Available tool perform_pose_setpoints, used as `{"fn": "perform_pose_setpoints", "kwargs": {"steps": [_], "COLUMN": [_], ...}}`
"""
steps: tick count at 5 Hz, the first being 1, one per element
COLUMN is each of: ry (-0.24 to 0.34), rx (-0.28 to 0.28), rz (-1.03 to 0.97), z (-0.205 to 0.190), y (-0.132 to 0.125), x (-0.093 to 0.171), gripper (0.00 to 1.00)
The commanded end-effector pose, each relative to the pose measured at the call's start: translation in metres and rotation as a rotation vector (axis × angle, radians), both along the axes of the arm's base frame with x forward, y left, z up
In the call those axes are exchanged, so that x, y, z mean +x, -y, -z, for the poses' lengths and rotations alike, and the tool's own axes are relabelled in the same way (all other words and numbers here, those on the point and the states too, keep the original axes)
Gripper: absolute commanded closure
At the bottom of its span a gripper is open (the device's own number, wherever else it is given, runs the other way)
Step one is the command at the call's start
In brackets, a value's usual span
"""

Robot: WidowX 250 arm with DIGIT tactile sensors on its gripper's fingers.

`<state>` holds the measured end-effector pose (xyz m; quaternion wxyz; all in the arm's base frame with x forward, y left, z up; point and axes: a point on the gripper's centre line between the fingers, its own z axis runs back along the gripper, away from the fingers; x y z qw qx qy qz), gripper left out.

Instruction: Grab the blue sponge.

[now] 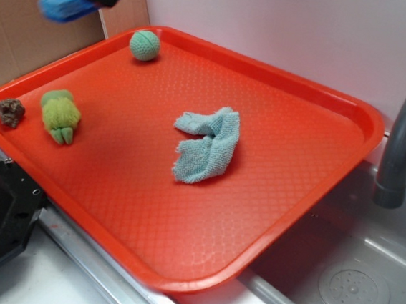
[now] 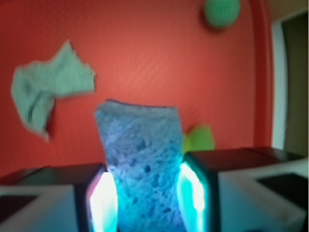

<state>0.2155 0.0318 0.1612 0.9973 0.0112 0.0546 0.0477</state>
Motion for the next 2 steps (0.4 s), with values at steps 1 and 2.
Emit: {"fn": "perform_pose_setpoints", "kwargs": {"steps": [1, 2], "ry": [0.050, 0.039], "rx": [0.078, 0.042], "rz": [-0.003, 0.047], "z": [-0.028, -0.025], "y": [0.006, 0.005], "x": [0.013, 0.000], "gripper": [1.00, 1.00]}}
